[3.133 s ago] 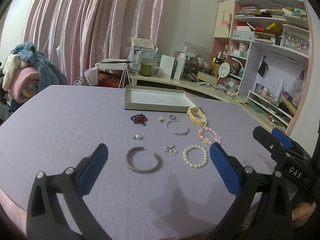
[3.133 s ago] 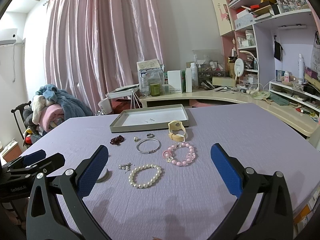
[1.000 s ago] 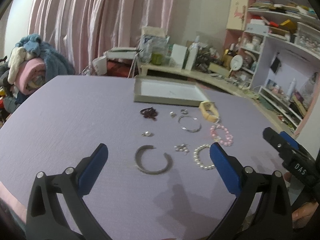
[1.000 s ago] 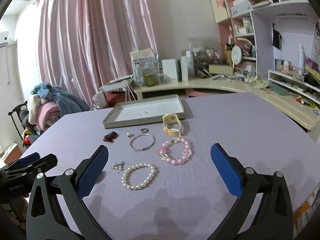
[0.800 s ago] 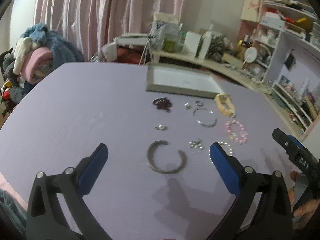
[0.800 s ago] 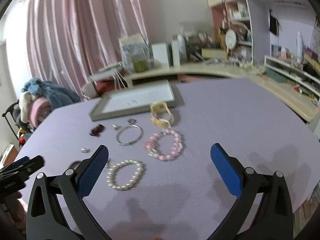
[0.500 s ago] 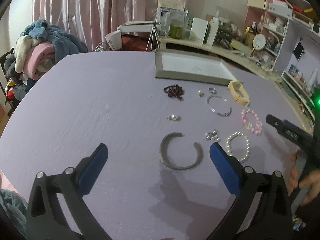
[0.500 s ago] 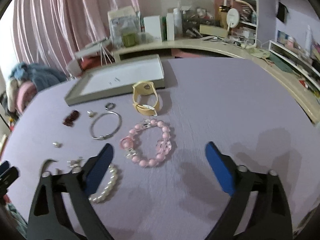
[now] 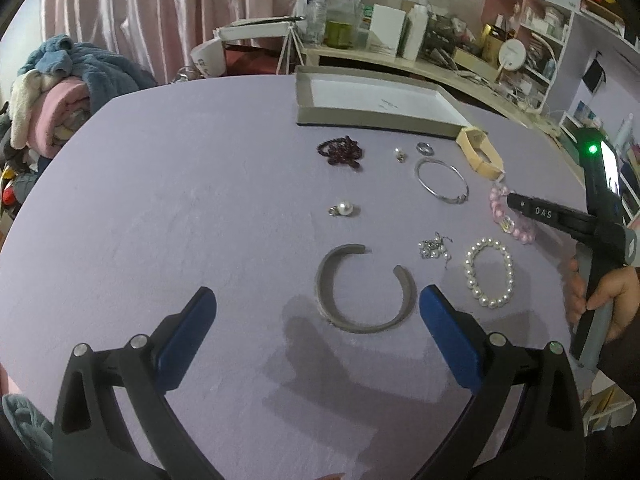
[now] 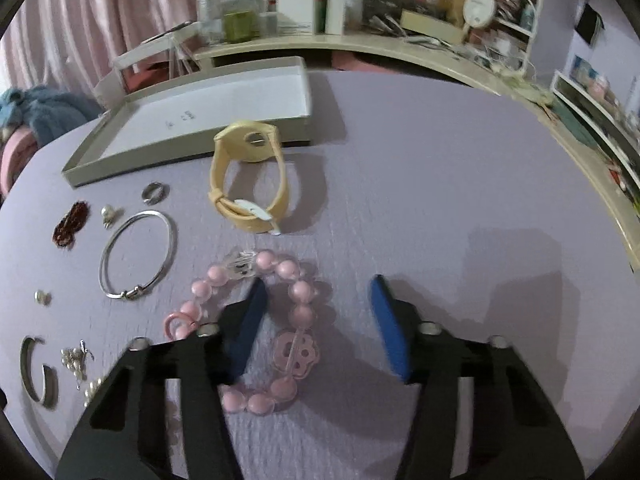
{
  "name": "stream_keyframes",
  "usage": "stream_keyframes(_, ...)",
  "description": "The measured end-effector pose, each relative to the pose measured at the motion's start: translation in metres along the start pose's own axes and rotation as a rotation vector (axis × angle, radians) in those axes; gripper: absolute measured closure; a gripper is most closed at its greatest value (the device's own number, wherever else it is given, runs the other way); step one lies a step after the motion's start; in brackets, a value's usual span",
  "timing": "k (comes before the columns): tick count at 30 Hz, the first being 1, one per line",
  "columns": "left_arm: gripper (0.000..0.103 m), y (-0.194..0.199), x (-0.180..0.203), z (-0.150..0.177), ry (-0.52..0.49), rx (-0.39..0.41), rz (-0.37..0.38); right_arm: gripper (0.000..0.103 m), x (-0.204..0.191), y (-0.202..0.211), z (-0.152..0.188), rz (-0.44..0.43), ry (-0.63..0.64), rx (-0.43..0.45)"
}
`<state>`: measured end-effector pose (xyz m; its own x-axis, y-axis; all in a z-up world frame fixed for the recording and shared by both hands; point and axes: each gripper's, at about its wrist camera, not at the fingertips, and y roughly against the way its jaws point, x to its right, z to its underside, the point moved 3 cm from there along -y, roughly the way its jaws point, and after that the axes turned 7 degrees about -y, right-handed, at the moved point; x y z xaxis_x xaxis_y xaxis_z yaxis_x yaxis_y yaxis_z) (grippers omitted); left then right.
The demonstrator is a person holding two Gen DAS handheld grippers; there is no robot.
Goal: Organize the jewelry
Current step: 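Reach the right gripper to the pink beaded bracelet and grasp it, then carry the pink bracelet toward the grey tray with the right gripper while the left gripper grasps the silver cuff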
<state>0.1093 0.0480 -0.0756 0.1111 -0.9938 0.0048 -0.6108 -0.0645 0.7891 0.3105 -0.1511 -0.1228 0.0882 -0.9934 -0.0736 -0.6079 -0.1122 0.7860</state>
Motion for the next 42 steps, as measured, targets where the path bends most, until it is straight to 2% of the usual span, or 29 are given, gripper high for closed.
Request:
stream_keyframes(1, 0.002, -0.003, 0.001, -0.001, -0.006, -0.006, 0.003, 0.088, -0.003, 0.001, 0.000, -0.018, 0.012, -0.007)
stream_keyframes(2, 0.002, -0.006, 0.002, -0.001, -0.012, -0.012, 0.006, 0.089, -0.003, 0.000, -0.001, -0.021, 0.011, -0.014)
stream_keyframes(5, 0.002, -0.017, 0.007, -0.004, -0.042, -0.028, 0.009, 0.089, 0.004, 0.004, -0.003, -0.073, -0.051, -0.024)
stream_keyframes(15, 0.002, -0.039, 0.015, -0.009, -0.068, -0.068, 0.025, 0.089, 0.013, 0.046, -0.025, -0.226, -0.153, 0.038)
stream_keyframes(27, 0.002, -0.054, 0.025, -0.011, -0.103, -0.091, 0.007, 0.089, 0.020, 0.065, -0.040, -0.289, -0.197, 0.074)
stream_keyframes(30, 0.020, -0.054, 0.025, -0.012, -0.123, -0.075, -0.009, 0.089, 0.021, 0.064, -0.040, -0.295, -0.201, 0.072)
stream_keyframes(31, 0.033, -0.052, 0.026, -0.013, -0.134, -0.062, -0.003, 0.089, 0.020, 0.065, -0.040, -0.299, -0.201, 0.072)
stream_keyframes(32, 0.037, -0.050, 0.028, -0.013, -0.144, -0.056, -0.006, 0.089, 0.019, 0.065, -0.040, -0.301, -0.200, 0.072)
stream_keyframes(36, 0.037, -0.048, 0.025, -0.014, -0.139, -0.065, 0.015, 0.089, 0.014, 0.072, -0.045, -0.319, -0.191, 0.089)
stream_keyframes(42, 0.037, -0.033, 0.015, -0.029, -0.111, -0.018, 0.036, 0.089, 0.005, 0.085, -0.062, -0.347, -0.167, 0.142)
